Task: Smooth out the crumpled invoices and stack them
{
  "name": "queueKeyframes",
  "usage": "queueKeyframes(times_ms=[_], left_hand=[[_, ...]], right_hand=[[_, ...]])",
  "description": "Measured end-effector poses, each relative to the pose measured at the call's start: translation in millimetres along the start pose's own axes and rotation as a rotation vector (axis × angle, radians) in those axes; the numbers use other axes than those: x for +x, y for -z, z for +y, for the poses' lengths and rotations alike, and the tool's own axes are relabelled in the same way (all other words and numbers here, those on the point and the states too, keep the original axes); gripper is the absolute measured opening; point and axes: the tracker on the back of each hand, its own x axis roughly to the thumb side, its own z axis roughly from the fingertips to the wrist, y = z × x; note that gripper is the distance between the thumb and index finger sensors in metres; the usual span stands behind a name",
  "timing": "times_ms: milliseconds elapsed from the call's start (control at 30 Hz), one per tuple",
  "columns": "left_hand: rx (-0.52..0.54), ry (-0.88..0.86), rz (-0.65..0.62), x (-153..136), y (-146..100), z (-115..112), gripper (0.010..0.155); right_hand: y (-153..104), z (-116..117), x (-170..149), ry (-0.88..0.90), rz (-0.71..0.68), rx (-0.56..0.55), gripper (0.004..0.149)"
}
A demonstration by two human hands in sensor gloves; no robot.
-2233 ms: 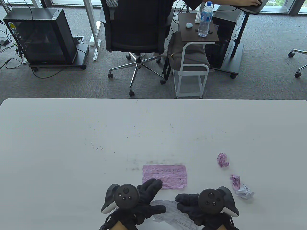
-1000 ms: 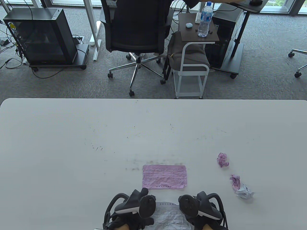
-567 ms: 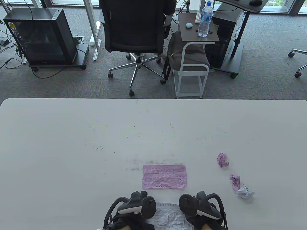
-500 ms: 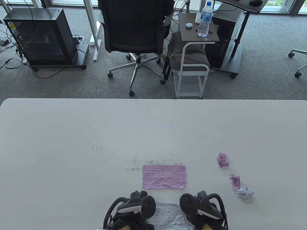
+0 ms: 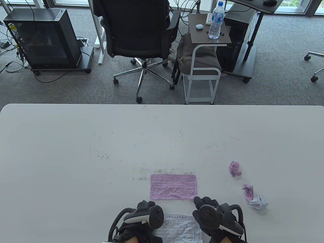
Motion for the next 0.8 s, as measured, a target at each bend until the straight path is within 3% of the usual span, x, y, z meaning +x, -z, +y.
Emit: queueKeyframes(times_ms=[133,300,367,533,800], left_hand=[[0.002,-0.001,-0.001,-1,0,0,0.096],[0.005,-0.001,0.000,-1,-1,0,0.095],[0.003,-0.003,0.001,-1,-1,0,0.095],[0.001,-0.016,-0.005,-1,-1,0,0.095],[-0.002,-0.017,-0.005,0,-1,0,0.095]], right_hand=[[6,20,49,0.078,-0.290,0.208,0.048],[6,38,80,-0.040,-0.430,0.404,0.048],[7,41,79,-0.066,-0.393,0.498,0.049],[8,34,70,-0.091,-0.293,0.575,0.041],[10,29,30,0.034,-0.010,0.690,0.034]])
